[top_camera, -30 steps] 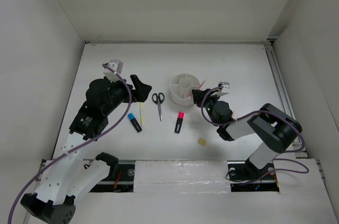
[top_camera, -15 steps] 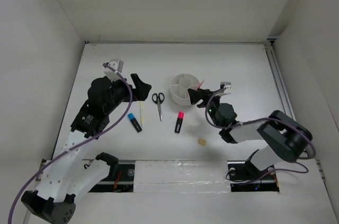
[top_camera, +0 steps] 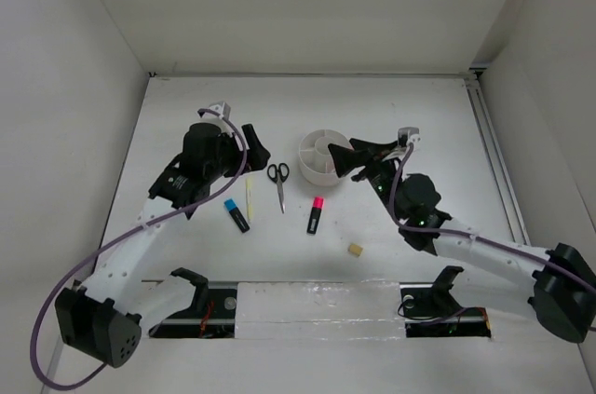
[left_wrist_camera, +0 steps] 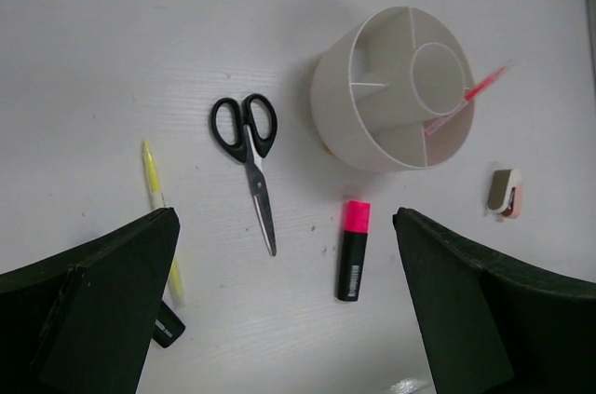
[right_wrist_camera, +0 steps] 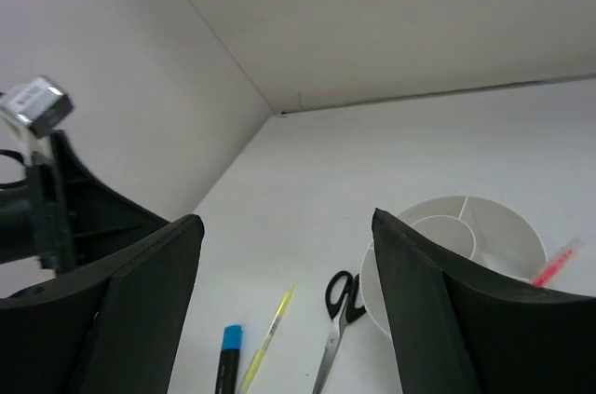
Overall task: Sort the stationery into containers
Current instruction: Pick up the pen from the center of the board.
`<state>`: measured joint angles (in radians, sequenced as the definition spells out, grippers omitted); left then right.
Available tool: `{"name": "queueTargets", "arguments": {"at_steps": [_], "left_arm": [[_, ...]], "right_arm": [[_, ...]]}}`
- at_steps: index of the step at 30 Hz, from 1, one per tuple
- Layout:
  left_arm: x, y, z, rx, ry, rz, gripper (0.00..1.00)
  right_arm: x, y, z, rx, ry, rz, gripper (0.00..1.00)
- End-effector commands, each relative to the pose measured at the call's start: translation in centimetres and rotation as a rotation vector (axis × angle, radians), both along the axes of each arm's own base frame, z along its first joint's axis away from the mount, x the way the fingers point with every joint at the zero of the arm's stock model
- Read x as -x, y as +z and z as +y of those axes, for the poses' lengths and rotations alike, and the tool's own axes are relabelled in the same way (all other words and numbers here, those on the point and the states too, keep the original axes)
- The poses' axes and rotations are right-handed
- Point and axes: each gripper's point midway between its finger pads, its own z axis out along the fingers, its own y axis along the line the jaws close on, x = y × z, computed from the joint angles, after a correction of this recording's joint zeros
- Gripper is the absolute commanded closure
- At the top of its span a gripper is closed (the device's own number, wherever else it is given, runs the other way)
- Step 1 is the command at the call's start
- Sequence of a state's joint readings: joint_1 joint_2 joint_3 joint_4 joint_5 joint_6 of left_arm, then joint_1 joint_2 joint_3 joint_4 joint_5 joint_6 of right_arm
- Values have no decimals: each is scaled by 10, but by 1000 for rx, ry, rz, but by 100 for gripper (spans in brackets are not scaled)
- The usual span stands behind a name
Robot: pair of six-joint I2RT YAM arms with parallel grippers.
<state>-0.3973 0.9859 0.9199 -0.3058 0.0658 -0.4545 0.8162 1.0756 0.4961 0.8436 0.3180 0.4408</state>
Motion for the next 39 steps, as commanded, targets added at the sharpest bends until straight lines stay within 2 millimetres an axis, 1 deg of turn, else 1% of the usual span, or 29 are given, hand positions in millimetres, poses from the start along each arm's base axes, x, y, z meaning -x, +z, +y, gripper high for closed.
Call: {"name": "queueTargets", "arguments": {"at_steps": [1, 3, 4, 5, 6, 7, 8, 9, 10, 12, 13, 14, 15, 16, 17, 18, 19, 21, 22, 24, 25, 27, 29, 30, 31, 33, 34, 37, 39], "left_arm": [[-8, -11, 0, -8, 43, 76, 0], [-9, -29, 0, -26, 51, 142, 0], [-8, -35, 1, -32, 65, 167, 0], [-8, -34, 1, -23, 72, 172, 0], [-5, -44, 2, -36, 73, 201, 0], [-4, -47, 6, -42, 98, 217, 0], [-1, -57, 9, -63, 108, 244, 0], [1, -61, 9, -65, 115, 268, 0], [1, -72, 12, -91, 127, 303, 0], [6, -88, 14, -118, 128, 358, 0], [8, -100, 15, -135, 129, 393, 0], [8, -104, 15, -141, 129, 405, 0], [12, -109, 11, -156, 112, 426, 0], [13, -110, 3, -164, 88, 429, 0], [16, -122, 4, -187, 88, 474, 0], [14, -125, 3, -192, 89, 482, 0], [17, -130, 5, -204, 89, 507, 0], [17, -137, 7, -222, 97, 525, 0], [17, -137, 6, -217, 104, 527, 0], [18, -148, 7, -234, 105, 559, 0], [19, -152, 6, -240, 91, 575, 5], [21, -164, 7, -260, 91, 614, 5], [20, -167, 6, -260, 91, 614, 6], [20, -171, 6, -267, 92, 628, 8], [21, -174, 7, -272, 92, 637, 8], [21, -174, 7, -273, 92, 637, 10], [22, -179, 7, -277, 92, 645, 11], [24, -182, 6, -276, 86, 660, 14], [24, -189, 4, -278, 80, 678, 18]], "right_arm": [[6, 7, 5, 129, 16, 52, 21], [14, 0, 1, 174, 25, 79, 21], [18, 2, -1, 181, 25, 87, 21], [23, 5, -6, 181, 25, 87, 21], [25, -6, -10, 210, 18, 130, 21], [23, -13, -17, 214, -15, 165, 21], [23, -15, -23, 222, -40, 191, 21], [23, -15, -28, 229, -57, 210, 19], [25, -32, -32, 276, -71, 260, 19], [28, -33, -39, 288, -81, 271, 19], [29, -34, -41, 300, -81, 268, 19], [32, -34, -40, 304, -66, 270, 19], [33, -34, -38, 313, -54, 265, 19], [35, -33, -41, 311, -54, 263, 19], [38, -34, -41, 325, -44, 263, 19], [39, -34, -40, 326, -32, 263, 19], [40, -30, -41, 322, -32, 260, 19], [43, -31, -39, 343, -7, 264, 19], [44, -28, -40, 335, -7, 257, 19], [48, -27, -39, 334, 13, 255, 19], [49, -23, -41, 323, 12, 245, 19], [52, -24, -41, 321, 23, 242, 19], [53, -25, -42, 320, 23, 241, 19], [54, -22, -44, 312, 23, 234, 19], [56, -24, -44, 312, 32, 233, 19], [57, -21, -45, 304, 32, 226, 19], [57, -25, -45, 311, 32, 232, 19], [58, -23, -46, 304, 32, 226, 19], [59, -23, -45, 304, 41, 226, 19]]}}
